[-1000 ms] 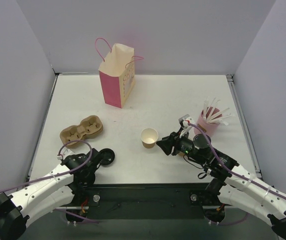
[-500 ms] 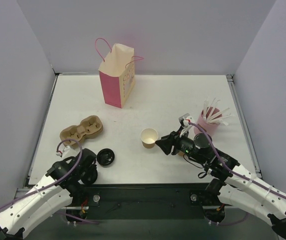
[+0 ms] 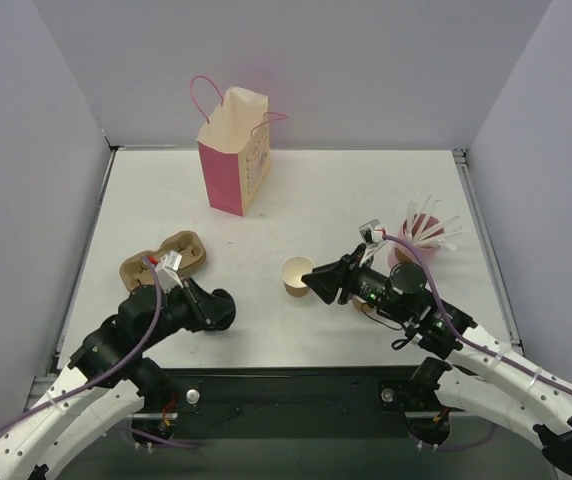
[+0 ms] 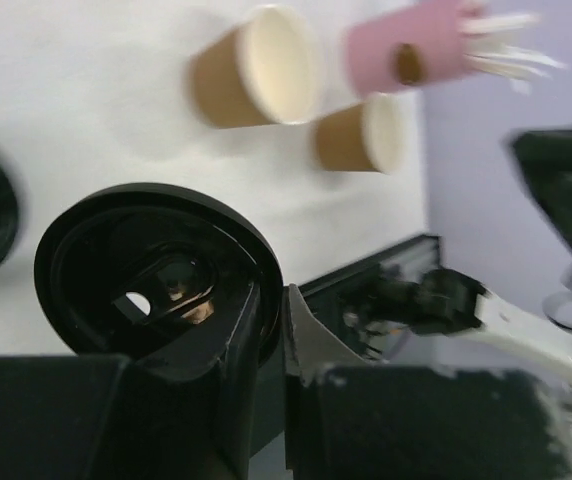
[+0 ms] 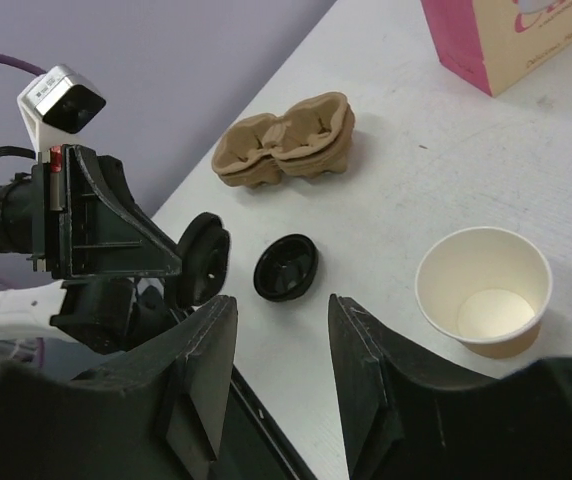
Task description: Pack the takeout coffee
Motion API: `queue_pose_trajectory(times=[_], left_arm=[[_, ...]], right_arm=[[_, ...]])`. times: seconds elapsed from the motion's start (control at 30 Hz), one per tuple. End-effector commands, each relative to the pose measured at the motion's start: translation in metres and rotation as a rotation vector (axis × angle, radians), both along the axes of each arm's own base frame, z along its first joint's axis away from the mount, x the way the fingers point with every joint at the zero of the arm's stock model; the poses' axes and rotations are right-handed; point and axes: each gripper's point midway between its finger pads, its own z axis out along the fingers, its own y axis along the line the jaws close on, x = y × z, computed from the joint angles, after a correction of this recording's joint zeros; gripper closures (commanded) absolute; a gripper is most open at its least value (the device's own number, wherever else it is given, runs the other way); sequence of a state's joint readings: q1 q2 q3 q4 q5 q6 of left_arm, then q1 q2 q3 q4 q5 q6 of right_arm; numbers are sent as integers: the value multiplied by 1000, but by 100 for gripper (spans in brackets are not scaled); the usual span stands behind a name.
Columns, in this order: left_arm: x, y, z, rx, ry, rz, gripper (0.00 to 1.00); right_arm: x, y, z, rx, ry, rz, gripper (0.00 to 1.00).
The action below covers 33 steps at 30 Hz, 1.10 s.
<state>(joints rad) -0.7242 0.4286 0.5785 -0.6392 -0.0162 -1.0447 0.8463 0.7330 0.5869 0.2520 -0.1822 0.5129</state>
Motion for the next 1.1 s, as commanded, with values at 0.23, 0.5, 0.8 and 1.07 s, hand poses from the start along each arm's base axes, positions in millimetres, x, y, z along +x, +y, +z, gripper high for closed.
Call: queue_pose_trajectory(times=[0.23,0.5,0.8,1.07], left_arm=[[-47,-69,153,-565,-628,-542,76],[-58,-68,174,-606,-757,-600,76],[-57,-69,170,-635,-766,-596,76],[-54,-71,168,-633,-770,-591,77]], right_arm=[[-26,36,45,454,13,204,58],[-34,43,63,588,114,261,59],[-42,50,72,618,146,306,59],[-50,58,76,649,188,339,60]])
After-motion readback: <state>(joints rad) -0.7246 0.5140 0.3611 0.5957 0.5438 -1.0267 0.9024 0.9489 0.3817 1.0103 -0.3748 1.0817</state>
